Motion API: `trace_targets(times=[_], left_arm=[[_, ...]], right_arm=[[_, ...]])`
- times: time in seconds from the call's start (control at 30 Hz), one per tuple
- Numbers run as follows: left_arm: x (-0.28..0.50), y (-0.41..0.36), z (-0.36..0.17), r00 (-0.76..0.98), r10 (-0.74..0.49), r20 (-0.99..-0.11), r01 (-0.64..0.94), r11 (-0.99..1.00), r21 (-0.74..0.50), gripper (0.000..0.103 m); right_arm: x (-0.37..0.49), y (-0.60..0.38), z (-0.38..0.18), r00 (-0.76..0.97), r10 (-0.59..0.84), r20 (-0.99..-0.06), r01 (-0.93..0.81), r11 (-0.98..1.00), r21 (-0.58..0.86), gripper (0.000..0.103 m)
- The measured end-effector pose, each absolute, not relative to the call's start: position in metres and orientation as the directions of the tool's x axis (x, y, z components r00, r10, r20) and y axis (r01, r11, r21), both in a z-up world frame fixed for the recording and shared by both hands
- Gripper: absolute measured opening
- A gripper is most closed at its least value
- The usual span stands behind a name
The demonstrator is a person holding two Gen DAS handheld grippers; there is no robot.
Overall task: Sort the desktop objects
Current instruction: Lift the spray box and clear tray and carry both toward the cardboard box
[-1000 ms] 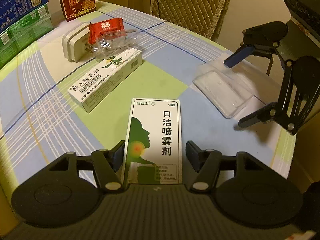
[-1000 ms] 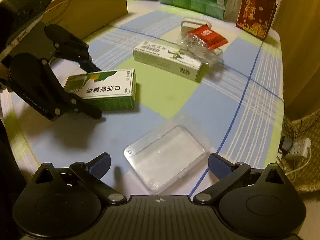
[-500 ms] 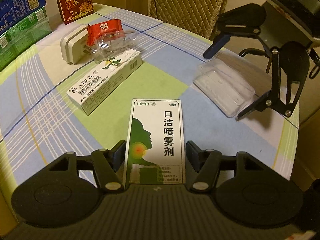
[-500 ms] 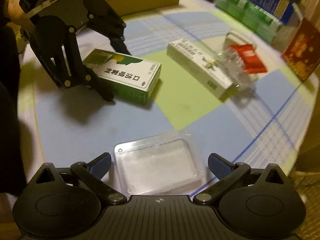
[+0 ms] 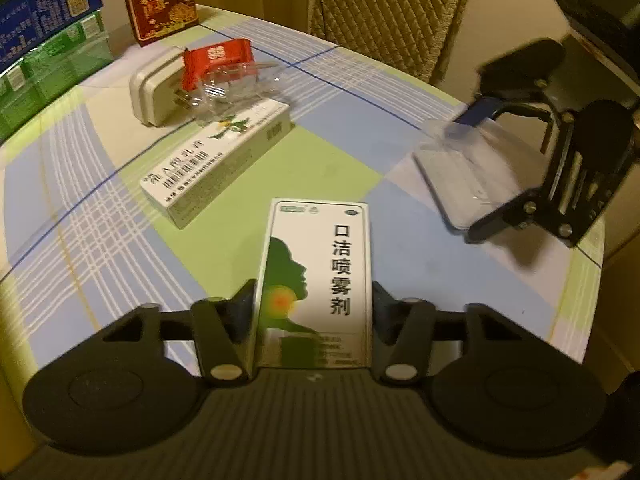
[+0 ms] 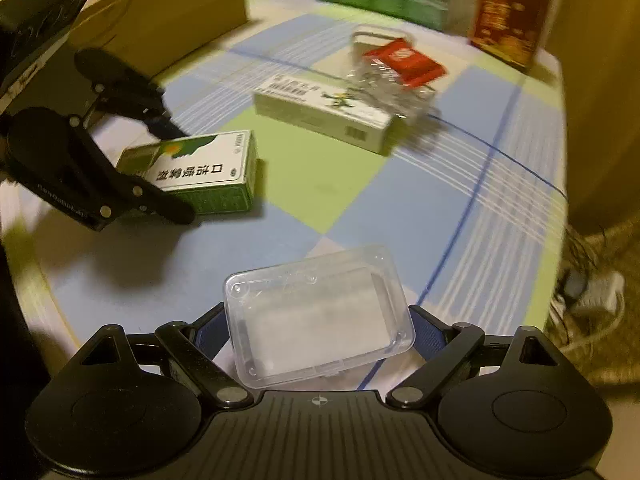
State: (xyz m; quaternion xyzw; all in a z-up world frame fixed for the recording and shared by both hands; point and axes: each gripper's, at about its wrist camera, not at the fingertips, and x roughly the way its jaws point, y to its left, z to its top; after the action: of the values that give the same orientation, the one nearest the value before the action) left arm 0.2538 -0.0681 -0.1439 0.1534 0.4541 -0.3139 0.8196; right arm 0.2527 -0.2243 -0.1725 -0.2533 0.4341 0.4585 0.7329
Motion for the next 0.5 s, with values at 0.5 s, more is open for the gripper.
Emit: trace_targets(times=[0.5], left_arm=[[0.236, -0.052, -0.094, 0.477, -0.312, -0.821, 0.511, 0.859, -0.03, 0.051]], right_arm=[[0.22, -0.238, -0.109, 0.34, 0.508, -0.792, -0.738, 0.666, 0.111, 0.089]])
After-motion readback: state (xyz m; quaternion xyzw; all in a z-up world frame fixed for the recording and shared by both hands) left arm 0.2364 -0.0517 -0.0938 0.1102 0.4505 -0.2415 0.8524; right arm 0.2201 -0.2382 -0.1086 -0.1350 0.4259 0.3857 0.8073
